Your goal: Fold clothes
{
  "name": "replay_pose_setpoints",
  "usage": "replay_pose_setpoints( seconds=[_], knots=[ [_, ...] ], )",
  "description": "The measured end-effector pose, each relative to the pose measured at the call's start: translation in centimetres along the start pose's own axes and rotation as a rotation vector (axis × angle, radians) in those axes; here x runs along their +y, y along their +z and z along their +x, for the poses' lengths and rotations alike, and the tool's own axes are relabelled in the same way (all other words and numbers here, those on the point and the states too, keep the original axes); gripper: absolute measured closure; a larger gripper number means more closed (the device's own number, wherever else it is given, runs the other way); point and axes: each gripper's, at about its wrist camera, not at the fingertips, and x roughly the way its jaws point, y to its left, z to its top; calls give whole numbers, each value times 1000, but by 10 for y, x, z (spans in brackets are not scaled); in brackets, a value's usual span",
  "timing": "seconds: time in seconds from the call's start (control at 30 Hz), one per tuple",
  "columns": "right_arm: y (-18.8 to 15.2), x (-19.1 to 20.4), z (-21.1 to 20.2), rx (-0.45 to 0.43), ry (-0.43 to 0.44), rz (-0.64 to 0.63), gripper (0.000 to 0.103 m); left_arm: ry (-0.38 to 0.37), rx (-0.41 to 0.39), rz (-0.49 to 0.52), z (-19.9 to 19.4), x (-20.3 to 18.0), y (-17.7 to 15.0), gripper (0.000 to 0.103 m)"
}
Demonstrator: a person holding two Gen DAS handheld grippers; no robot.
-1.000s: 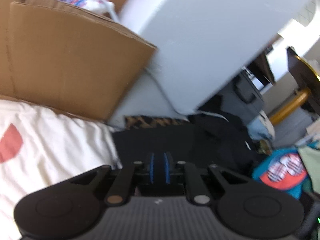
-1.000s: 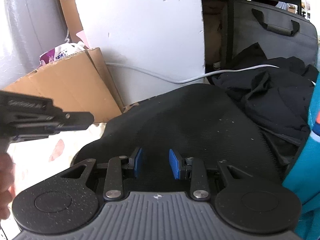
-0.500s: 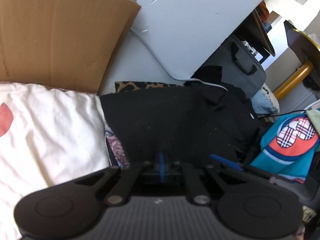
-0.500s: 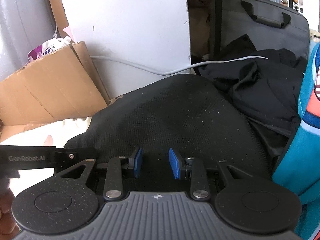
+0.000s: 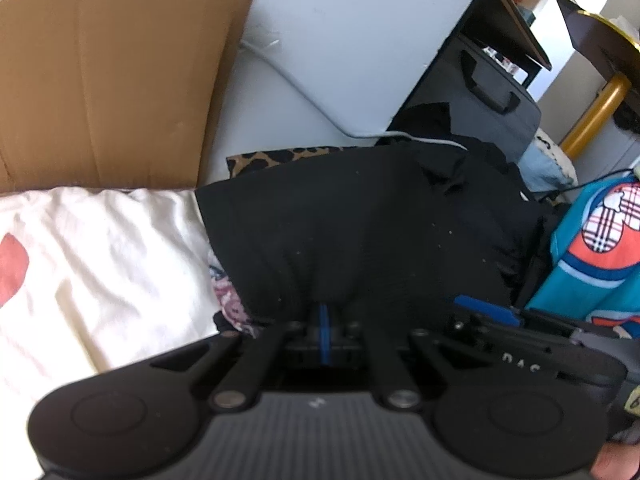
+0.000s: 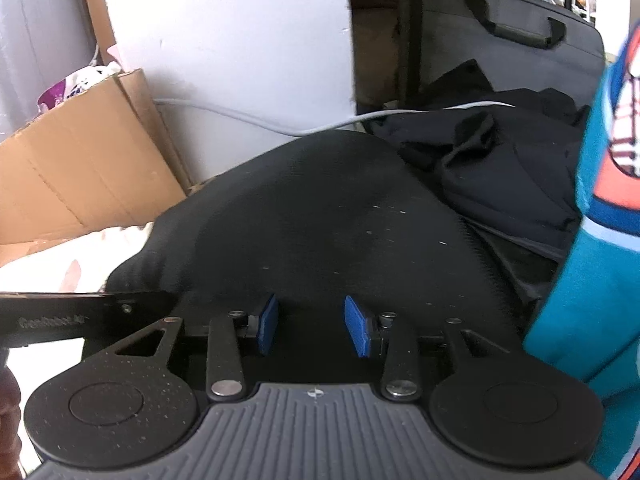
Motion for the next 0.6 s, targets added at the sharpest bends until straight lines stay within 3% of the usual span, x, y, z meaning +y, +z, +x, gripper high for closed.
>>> replay_pose_setpoints(
  seconds=[0.4,0.6],
  knots=[
    [-27,-43,-13,18,-81,6,58,-6,4,1,-7,-3,2,101],
    [-35,-58,-26,19,-129,21,59,-49,-6,50,-29,-19,-4,101]
  ],
)
